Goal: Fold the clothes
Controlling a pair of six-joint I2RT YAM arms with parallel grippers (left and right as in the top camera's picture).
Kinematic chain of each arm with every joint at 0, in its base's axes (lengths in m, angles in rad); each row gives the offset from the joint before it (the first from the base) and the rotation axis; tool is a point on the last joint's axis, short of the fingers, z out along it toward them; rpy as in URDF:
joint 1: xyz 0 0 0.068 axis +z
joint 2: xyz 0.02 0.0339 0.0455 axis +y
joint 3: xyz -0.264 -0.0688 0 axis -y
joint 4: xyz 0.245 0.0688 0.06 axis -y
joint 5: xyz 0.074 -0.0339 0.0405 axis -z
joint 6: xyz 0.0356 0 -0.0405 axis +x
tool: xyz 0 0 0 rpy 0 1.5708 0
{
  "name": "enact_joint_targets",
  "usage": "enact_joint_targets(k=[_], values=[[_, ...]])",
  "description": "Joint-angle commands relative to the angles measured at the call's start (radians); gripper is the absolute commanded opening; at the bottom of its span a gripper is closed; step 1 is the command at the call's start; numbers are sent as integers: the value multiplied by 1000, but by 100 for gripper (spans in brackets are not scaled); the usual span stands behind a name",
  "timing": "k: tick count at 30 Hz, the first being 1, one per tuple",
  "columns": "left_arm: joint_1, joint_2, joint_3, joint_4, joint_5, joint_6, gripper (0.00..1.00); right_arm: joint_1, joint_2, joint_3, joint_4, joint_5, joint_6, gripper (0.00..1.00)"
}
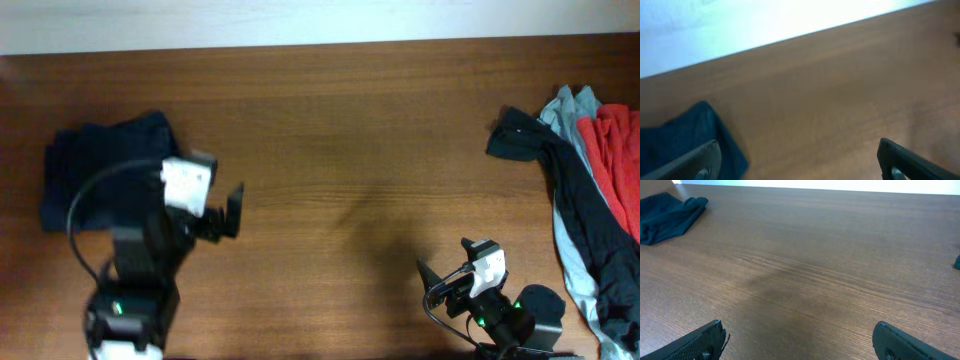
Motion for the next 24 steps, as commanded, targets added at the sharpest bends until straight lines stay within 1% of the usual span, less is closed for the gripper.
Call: enact_joint_targets(k=[1, 6, 13, 15, 17, 24], values=[[-1, -180, -237, 104, 50, 5, 99, 5, -8, -5, -3, -5, -4, 99], [-1, -372, -469, 157, 88, -11, 99, 5, -8, -5, -3, -5, -4, 99], [-2, -577, -631, 159, 87, -61, 99, 5, -8, -5, -3, -5, -4, 98], [-3, -632, -665, 165, 89, -72, 99, 5, -8, -5, -3, -6, -4, 99], [-14, -671, -668, 186, 82, -73, 99, 5, -8, -5, -3, -5, -4, 99], [-64, -819, -669, 186, 72, -74, 99, 5, -8, -5, -3, -5, -4, 99]])
